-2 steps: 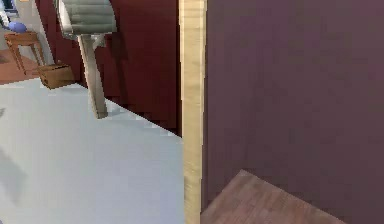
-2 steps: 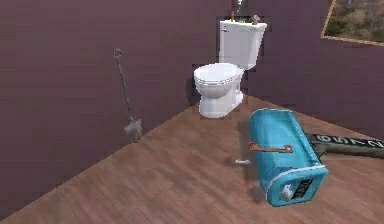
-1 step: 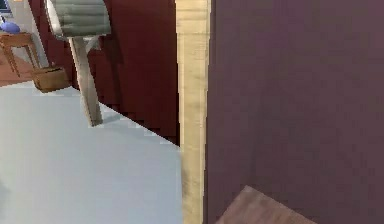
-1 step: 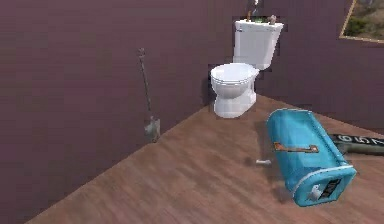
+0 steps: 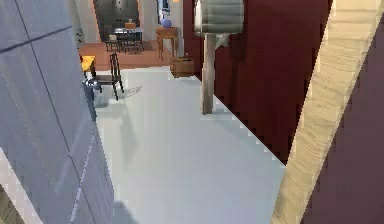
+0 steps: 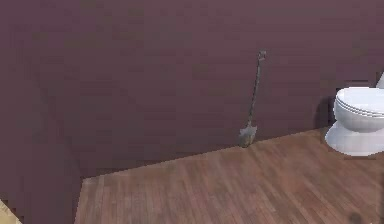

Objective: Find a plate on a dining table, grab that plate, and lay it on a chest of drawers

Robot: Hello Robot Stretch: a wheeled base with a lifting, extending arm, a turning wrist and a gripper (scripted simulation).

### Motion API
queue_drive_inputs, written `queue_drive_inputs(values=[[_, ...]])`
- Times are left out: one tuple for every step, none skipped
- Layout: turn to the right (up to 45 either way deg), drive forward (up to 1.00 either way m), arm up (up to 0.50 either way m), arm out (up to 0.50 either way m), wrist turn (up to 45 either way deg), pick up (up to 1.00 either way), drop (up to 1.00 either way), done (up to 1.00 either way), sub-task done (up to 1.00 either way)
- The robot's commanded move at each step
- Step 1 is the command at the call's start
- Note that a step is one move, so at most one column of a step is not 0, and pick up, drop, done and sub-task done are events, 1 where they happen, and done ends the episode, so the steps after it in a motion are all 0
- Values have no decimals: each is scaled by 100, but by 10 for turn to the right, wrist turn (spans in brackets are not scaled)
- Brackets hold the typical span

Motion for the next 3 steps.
queue_drive_inputs(values=[[0,35,0,0,0,0,0,0,0],[-150,0,0,0,0,0,0,0,0],[0,100,0,0,0,0,0,0,0]])
